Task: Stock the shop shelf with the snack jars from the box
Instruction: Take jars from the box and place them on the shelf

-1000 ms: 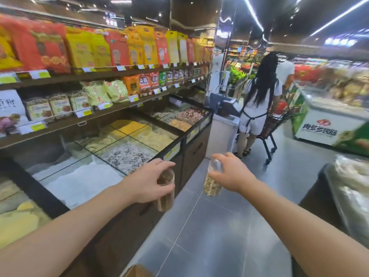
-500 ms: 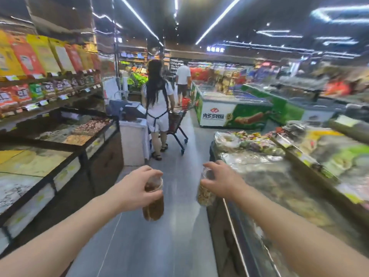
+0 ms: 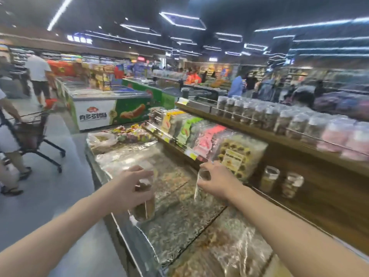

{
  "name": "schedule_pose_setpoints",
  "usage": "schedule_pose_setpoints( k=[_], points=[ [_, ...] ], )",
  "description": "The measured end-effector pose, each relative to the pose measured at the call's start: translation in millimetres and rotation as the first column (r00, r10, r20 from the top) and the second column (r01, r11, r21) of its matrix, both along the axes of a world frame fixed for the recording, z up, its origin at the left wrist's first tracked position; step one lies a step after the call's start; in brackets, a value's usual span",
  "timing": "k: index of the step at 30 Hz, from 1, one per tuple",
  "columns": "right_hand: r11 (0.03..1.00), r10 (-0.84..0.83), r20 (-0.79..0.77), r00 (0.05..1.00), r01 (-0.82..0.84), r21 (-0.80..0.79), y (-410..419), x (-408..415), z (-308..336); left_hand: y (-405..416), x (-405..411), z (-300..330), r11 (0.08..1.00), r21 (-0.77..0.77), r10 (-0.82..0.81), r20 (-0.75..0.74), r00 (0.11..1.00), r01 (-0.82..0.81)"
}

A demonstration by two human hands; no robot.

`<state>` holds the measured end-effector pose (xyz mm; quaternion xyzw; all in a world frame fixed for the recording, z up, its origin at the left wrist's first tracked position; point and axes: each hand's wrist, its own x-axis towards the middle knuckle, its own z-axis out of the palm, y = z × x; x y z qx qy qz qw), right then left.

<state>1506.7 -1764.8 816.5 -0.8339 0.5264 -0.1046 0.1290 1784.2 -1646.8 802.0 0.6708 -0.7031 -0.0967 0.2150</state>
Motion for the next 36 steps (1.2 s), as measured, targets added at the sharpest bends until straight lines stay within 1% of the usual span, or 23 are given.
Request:
schedule_pose_setpoints(
  k=[2, 6, 8, 10, 12, 17, 21, 24, 31, 36],
  points=[
    [0.995, -0.098, -0.027, 0.995, 0.098, -0.007, -7, -44, -1, -33, -33, 1, 0.996, -0.005, -0.085, 0.035, 0.996, 0.085],
    [0.955, -0.297, -0.036, 0.954, 0.297, -0.001, -9, -118, -3, -85, -98, 3, 0.964, -0.003, -0.265, 0.031, 0.964, 0.265],
    [0.928, -0.372, -0.032, 0.928, 0.372, -0.008, -10, -147, -6, -108, -126, 3, 0.942, 0.023, -0.335, 0.029, 0.942, 0.335],
    [0.901, -0.435, -0.026, 0.9, 0.435, -0.014, -14, -171, -11, -132, -151, 1, 0.915, 0.044, -0.4, -0.022, 0.916, 0.401],
    [0.868, -0.497, -0.02, 0.867, 0.497, -0.016, -21, -191, -17, -154, -172, -1, 0.884, 0.034, -0.464, -0.049, 0.884, 0.466],
    [0.781, -0.624, -0.001, 0.782, 0.624, 0.022, -51, -226, -27, -209, -209, 1, 0.806, 0.038, -0.591, -0.009, 0.807, 0.591],
    [0.708, -0.705, -0.022, 0.709, 0.706, 0.018, -92, -241, -31, -244, -227, 4, 0.761, 0.026, -0.649, 0.01, 0.761, 0.648],
    [0.663, -0.748, -0.014, 0.663, 0.748, 0.017, -126, -247, -41, -267, -234, 6, 0.738, 0.049, -0.674, 0.004, 0.739, 0.673],
    [0.597, -0.798, -0.037, 0.602, 0.797, 0.09, -194, -256, -74, -316, -251, 5, 0.705, 0.027, -0.709, 0.028, 0.705, 0.709],
    [0.573, -0.808, -0.068, 0.586, 0.807, 0.14, -215, -270, -96, -346, -262, -3, 0.688, 0.048, -0.725, 0.027, 0.688, 0.724]
  ],
)
